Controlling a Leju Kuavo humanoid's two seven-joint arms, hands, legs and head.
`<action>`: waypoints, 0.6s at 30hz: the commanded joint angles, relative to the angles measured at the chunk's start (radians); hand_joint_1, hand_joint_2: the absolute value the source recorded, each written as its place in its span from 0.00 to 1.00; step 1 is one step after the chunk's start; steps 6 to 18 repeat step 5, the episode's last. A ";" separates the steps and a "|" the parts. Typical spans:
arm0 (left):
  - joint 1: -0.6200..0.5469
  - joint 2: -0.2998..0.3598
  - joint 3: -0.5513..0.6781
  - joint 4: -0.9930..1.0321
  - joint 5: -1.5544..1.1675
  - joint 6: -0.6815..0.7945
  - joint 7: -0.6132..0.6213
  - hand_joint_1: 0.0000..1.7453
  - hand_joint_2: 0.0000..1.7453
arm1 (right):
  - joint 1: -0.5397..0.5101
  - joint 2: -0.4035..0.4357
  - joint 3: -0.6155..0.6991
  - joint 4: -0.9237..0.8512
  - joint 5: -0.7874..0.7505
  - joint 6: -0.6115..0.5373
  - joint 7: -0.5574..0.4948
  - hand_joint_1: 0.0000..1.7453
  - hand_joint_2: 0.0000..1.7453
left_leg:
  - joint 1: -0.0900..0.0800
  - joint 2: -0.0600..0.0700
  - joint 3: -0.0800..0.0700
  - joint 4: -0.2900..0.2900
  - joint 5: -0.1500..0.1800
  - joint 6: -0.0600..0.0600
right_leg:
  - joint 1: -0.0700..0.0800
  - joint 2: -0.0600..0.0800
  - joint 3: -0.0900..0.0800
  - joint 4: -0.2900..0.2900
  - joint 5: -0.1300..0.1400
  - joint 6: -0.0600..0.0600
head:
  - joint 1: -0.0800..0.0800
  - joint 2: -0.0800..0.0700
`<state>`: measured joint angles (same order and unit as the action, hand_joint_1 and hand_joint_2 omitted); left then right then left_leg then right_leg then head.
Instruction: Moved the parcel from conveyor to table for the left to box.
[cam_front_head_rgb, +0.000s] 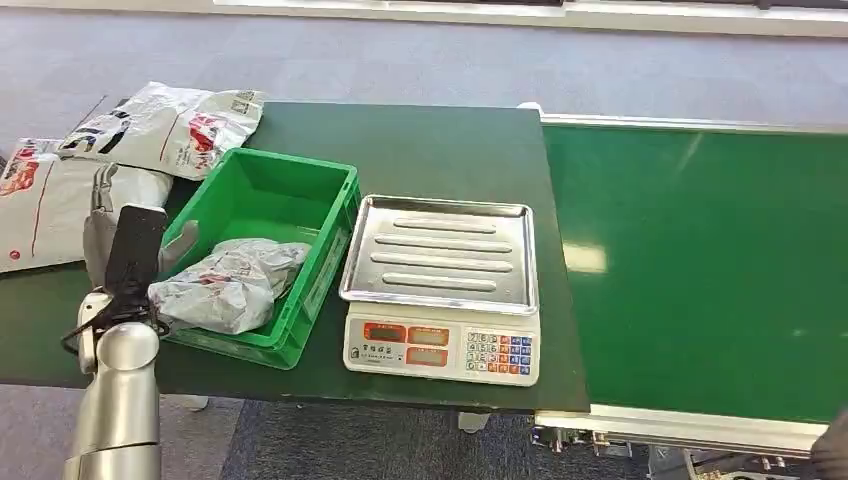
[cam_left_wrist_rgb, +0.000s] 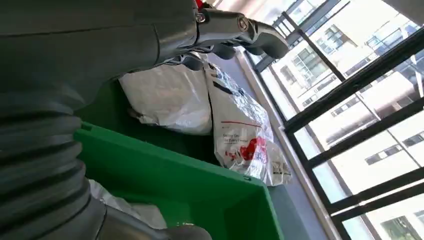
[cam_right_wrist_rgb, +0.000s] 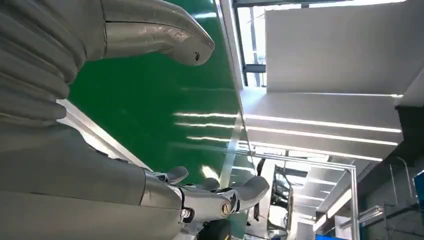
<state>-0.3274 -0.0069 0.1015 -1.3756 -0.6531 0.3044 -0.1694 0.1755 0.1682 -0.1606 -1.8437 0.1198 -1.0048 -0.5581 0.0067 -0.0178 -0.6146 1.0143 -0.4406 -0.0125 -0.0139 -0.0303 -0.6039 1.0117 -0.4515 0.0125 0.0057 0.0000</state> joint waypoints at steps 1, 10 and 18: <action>0.087 -0.056 -0.010 -0.204 0.321 0.049 -0.311 0.00 1.00 | 0.018 -0.005 -0.083 0.008 -0.027 0.953 0.015 0.00 1.00 | 0.000 0.001 0.004 -0.002 -0.001 0.000 | 0.000 0.002 0.004 -0.003 -0.001 -0.001 | 0.000 0.000; 0.255 -0.069 -0.156 -0.443 0.478 -0.039 -0.404 0.00 1.00 | 0.014 -0.030 -0.084 0.032 -0.053 0.980 0.029 0.00 1.00 | 0.001 0.003 0.004 -0.001 -0.003 0.001 | 0.001 0.005 0.004 -0.003 -0.001 0.000 | 0.000 0.000; 0.255 -0.069 -0.156 -0.443 0.478 -0.039 -0.404 0.00 1.00 | 0.014 -0.030 -0.084 0.032 -0.053 0.980 0.029 0.00 1.00 | 0.001 0.003 0.004 -0.001 -0.003 0.001 | 0.001 0.005 0.004 -0.003 -0.001 0.000 | 0.000 0.000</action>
